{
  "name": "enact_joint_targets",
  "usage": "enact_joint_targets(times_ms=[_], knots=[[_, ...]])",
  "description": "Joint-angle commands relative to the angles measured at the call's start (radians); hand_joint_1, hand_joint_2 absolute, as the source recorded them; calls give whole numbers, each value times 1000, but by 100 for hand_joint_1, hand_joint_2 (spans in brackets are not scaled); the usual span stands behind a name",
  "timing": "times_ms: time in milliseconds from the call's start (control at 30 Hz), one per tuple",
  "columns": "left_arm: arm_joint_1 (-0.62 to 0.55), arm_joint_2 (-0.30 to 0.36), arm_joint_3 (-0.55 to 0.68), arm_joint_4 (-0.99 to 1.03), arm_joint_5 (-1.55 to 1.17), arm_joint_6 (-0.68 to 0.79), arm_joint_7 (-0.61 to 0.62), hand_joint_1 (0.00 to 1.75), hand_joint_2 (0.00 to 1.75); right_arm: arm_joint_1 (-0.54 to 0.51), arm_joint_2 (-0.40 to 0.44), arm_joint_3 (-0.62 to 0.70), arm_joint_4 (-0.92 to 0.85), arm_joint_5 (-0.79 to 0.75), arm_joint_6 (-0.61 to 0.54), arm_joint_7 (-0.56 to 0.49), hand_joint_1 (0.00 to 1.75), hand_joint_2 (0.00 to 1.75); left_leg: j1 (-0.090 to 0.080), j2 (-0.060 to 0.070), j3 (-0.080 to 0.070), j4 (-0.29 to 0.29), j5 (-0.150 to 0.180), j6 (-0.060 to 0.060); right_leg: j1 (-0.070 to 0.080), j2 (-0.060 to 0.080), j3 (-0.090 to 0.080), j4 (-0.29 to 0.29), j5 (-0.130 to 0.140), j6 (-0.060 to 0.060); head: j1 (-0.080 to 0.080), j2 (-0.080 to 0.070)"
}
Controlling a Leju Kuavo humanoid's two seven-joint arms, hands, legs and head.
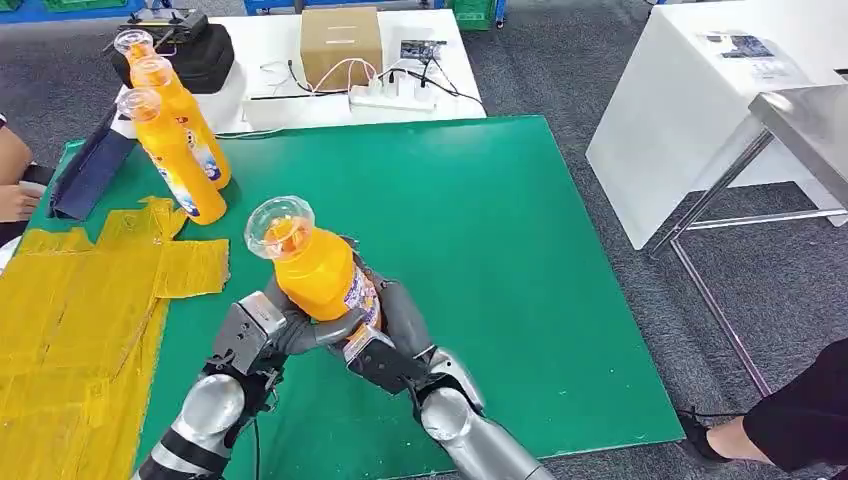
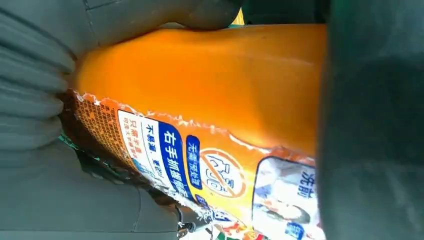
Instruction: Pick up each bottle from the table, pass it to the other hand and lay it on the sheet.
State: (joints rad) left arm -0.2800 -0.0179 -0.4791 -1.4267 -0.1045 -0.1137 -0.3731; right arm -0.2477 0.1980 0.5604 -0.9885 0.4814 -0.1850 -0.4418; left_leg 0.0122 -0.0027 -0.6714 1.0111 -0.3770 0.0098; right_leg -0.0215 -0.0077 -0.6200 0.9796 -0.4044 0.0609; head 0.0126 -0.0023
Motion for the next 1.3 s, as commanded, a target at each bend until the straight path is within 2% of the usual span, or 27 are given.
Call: enact_joint_targets(times_ms=[33,300,333,400,433,533,633,667,733,767,833,933,1067,1133,1200,1300], knots=[[-57,-47,-28,34,4,20,-19,175,175,26,-10,6,80,-31,-44,-5,91,175,1,-4,6,0,-2,0,1,-4,8,-1,-3,-3,0,0],[-58,-40,-24,32,6,18,-17,175,175,29,-18,5,67,-30,-42,-4,91,175,1,-3,3,0,-1,0,1,-3,4,-1,-2,-2,0,0],[-57,-41,-23,28,-9,36,-20,175,175,38,-17,-4,50,-34,-57,-7,0,175,1,-4,4,0,-1,0,1,-4,6,0,-3,-2,0,0],[-55,-19,-6,8,-108,148,-20,175,175,81,-37,-44,-48,-64,-73,-16,0,175,1,-5,6,0,-2,0,1,-5,8,0,-4,-3,0,0],[-59,0,15,1,-221,250,5,175,175,125,-59,-77,-152,-71,-89,-16,0,175,1,-4,3,0,-1,0,1,-4,5,0,-3,-2,0,0],[-114,56,78,74,-582,432,153,175,175,258,-106,-173,-443,-90,-73,-1,0,175,0,-6,4,1,-2,0,1,-6,6,1,-4,-3,0,0],[-228,117,121,257,-853,427,290,175,175,323,-120,-245,-598,-122,-18,2,0,175,-1,-8,0,0,0,0,-1,-7,3,1,-2,-2,0,0],[-277,129,139,344,-918,424,298,175,175,333,-120,-264,-632,-126,-1,4,0,175,0,-8,3,1,-2,0,0,-7,7,2,-4,-3,0,0],[-374,183,116,533,-1203,440,450,175,175,335,-117,-284,-672,-147,22,7,0,175,0,-6,-1,0,0,0,0,-6,2,1,-1,-2,0,0],[-423,194,107,649,-1316,432,506,175,175,331,-113,-293,-688,-159,32,15,0,175,0,-6,3,0,-1,0,0,-6,5,2,-3,-3,0,0],[-474,197,136,801,-1333,398,498,175,175,322,-114,-299,-705,-175,34,15,0,175,0,-4,1,0,1,0,0,-4,2,1,-1,-2,0,0],[-519,231,136,974,-1424,398,563,175,175,318,-120,-314,-726,-202,28,20,0,175,0,0,1,-1,1,-2,0,0,0,1,2,-5,0,0],[-523,256,120,1058,-1466,329,597,175,175,317,-124,-331,-733,-206,16,19,0,175,0,3,5,0,-1,-2,1,2,3,3,0,-6,0,0],[-527,267,21,1083,-1466,292,682,175,175,309,-122,-327,-725,-205,11,19,0,175,0,5,6,0,-2,-2,1,3,5,3,-1,-7,0,0],[-519,263,28,1113,-1466,260,709,175,175,294,-123,-314,-704,-192,11,28,0,175,0,4,2,0,0,-2,1,2,1,2,1,-5,0,0],[-507,264,55,1128,-1451,234,688,175,175,283,-124,-311,-687,-192,8,30,0,175,0,5,5,0,-1,-2,1,3,3,2,0,-6,0,0]])
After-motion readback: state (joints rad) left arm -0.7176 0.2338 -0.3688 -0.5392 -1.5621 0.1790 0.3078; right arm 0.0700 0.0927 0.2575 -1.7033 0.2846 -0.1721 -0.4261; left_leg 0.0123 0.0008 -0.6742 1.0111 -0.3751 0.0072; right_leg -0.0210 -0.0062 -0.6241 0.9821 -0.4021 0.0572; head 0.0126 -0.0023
